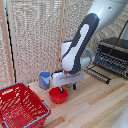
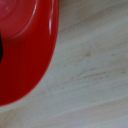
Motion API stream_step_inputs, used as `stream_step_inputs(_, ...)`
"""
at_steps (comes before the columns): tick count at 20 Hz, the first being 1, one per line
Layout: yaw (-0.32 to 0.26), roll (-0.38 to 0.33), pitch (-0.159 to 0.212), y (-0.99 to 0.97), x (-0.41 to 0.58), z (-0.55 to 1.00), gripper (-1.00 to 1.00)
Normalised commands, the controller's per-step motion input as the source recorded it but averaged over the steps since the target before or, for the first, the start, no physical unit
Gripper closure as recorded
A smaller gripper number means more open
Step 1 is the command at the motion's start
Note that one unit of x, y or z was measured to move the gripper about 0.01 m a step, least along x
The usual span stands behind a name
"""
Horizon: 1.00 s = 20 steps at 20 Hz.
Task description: Please locate the crimson dish within your space. Move your hand towards it gently. Tenderly hold the bowl carefully using your fingers and raise it. With caution, shift it towards the basket. Kindly let loose of the dish to drop it in the basket.
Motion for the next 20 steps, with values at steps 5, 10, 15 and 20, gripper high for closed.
stream_step_inputs(5, 0.003, -0.029, -0.038, 0.11, 0.005, -0.25, 1.0)
stream_step_inputs(10, 0.018, -0.018, -0.017, 0.09, 0.0, -0.21, 1.0)
stream_step_inputs(15, 0.064, -0.034, 0.0, 0.16, -0.006, -0.21, 1.0)
stream_step_inputs(20, 0.019, -0.036, -0.001, 0.16, -0.033, -0.04, 1.0)
